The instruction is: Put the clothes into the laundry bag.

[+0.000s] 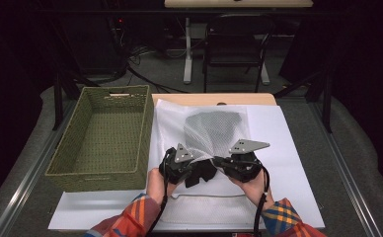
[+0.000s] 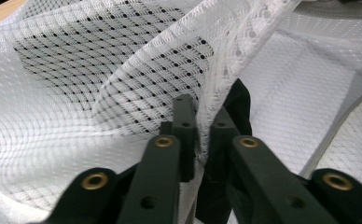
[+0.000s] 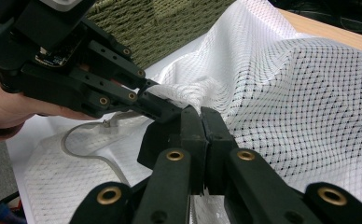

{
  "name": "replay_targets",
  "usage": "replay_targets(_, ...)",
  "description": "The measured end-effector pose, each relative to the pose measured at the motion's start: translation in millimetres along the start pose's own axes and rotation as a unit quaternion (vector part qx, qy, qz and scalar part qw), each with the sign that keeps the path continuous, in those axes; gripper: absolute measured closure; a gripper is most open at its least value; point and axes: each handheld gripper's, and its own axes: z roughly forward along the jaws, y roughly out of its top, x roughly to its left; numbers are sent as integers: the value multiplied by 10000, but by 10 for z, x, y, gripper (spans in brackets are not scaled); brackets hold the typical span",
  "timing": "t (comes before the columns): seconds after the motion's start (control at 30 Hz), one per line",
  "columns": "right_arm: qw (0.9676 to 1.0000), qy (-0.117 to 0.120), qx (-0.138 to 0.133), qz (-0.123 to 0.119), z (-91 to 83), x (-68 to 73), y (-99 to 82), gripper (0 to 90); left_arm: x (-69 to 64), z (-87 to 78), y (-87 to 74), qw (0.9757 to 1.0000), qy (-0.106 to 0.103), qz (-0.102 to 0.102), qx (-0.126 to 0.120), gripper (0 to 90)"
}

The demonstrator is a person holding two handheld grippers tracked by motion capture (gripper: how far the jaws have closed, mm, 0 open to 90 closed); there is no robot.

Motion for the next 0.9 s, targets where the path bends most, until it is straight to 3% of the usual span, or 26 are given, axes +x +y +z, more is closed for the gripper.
replay_targets(0.47, 10000, 20, 21, 20, -41, -16, -11, 894, -8, -107, -2, 9998, -210, -16, -31, 882)
replay_targets(0.9, 9999, 107, 94, -21, -67, 5, -34, 894, -66, -221, -27, 9994, -331, 117, 9, 881)
